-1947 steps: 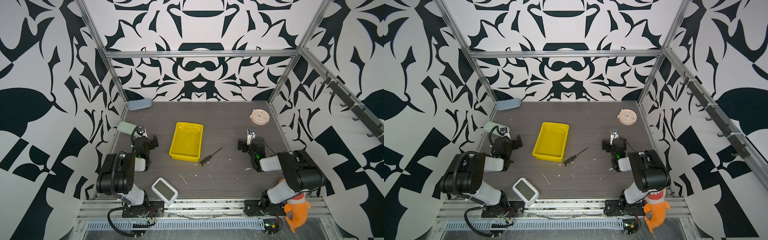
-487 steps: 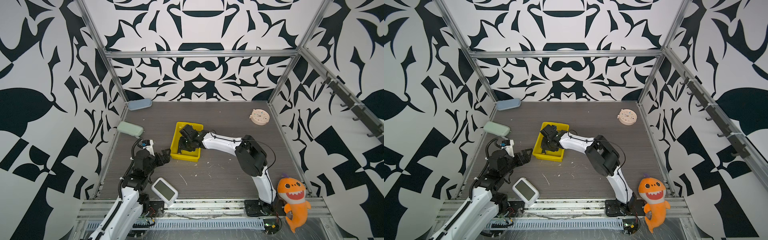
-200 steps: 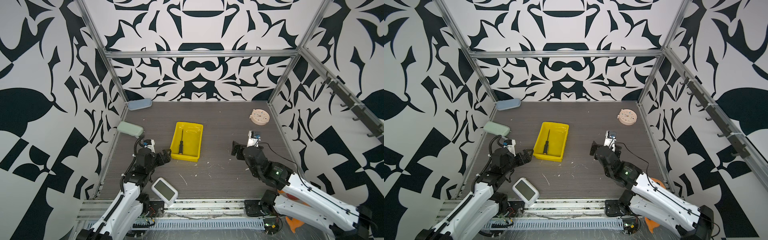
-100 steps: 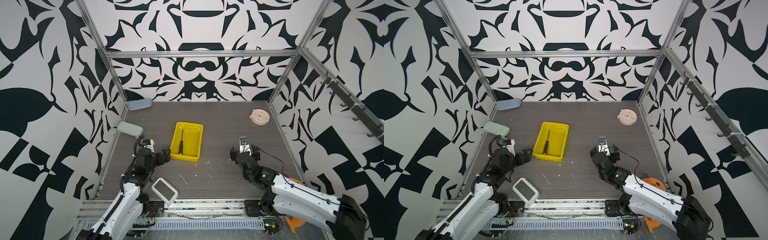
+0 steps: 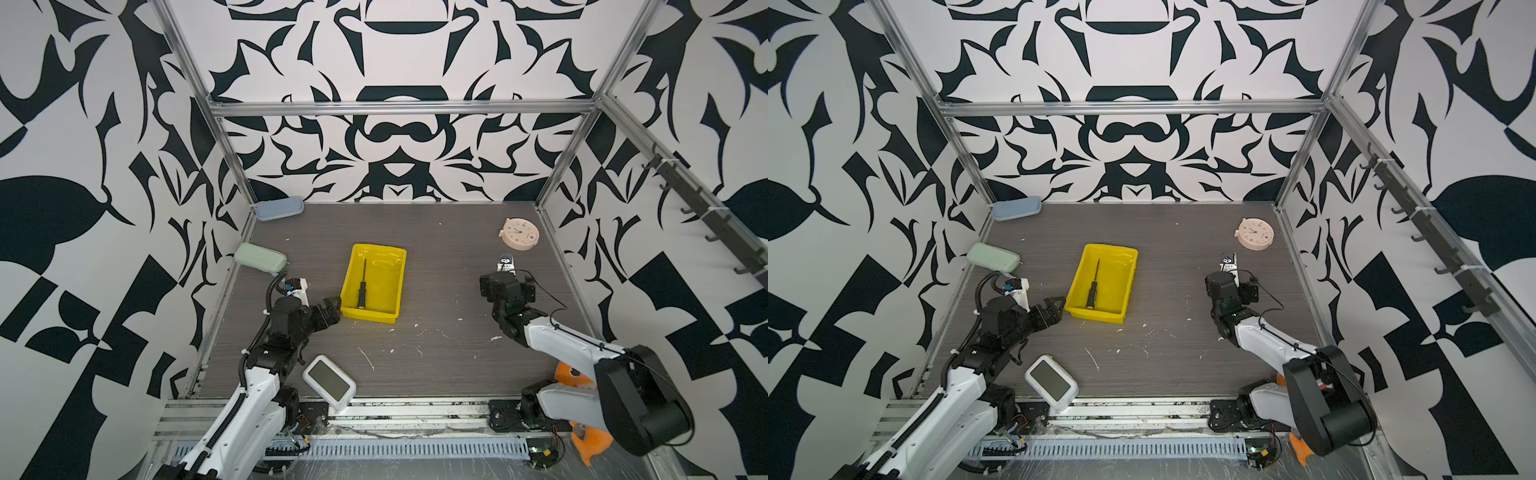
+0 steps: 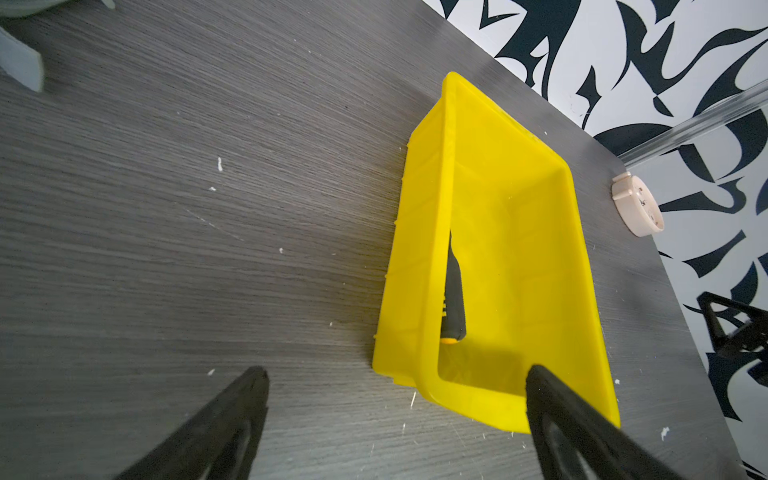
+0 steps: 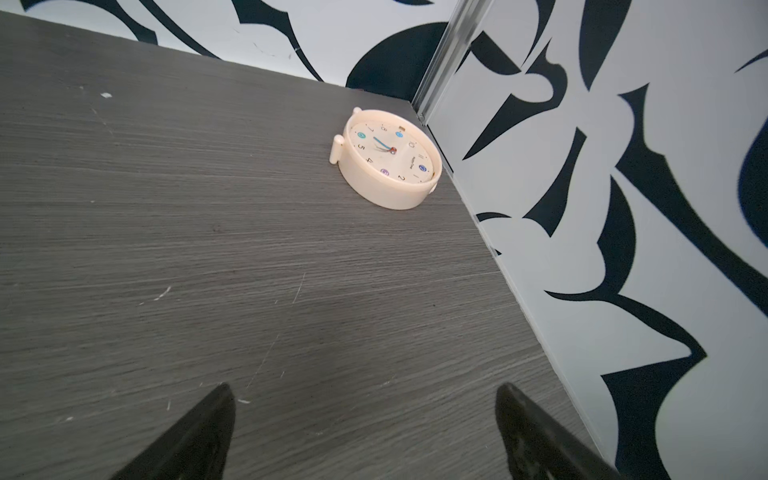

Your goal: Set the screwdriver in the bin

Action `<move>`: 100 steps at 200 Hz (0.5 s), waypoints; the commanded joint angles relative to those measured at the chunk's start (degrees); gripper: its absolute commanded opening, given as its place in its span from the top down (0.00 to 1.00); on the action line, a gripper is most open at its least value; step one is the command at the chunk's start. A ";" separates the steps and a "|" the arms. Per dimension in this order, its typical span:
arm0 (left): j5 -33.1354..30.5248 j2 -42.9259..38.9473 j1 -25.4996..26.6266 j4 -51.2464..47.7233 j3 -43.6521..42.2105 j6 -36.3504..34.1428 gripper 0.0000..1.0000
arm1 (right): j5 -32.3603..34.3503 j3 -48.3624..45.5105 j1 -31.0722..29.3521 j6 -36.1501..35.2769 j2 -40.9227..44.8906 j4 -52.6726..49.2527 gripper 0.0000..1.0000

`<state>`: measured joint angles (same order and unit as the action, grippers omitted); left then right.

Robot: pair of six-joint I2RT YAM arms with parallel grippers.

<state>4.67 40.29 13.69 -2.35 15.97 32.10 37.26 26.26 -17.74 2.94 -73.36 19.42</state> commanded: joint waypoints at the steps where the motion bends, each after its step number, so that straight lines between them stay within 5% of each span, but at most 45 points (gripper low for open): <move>1: 0.85 -0.55 0.19 0.97 0.61 0.07 0.01 | -1.70 2.39 1.36 -0.38 -3.32 6.37 0.00; 62: 0.55 -0.37 0.19 1.38 0.58 0.16 0.01 | -2.60 1.54 3.04 -2.14 -10.91 15.49 0.00; 92: -0.98 0.16 0.19 2.61 0.07 0.67 0.01 | -4.52 -3.86 7.88 -0.85 -13.93 30.21 0.00; 100: -1.42 0.36 0.19 3.72 -0.43 1.08 0.01 | -5.99 -2.74 8.09 0.54 -13.00 26.12 0.00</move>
<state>4.89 40.42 13.69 -1.48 15.97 32.14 33.71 24.80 -12.64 1.56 -86.08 37.65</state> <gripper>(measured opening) 0.992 0.995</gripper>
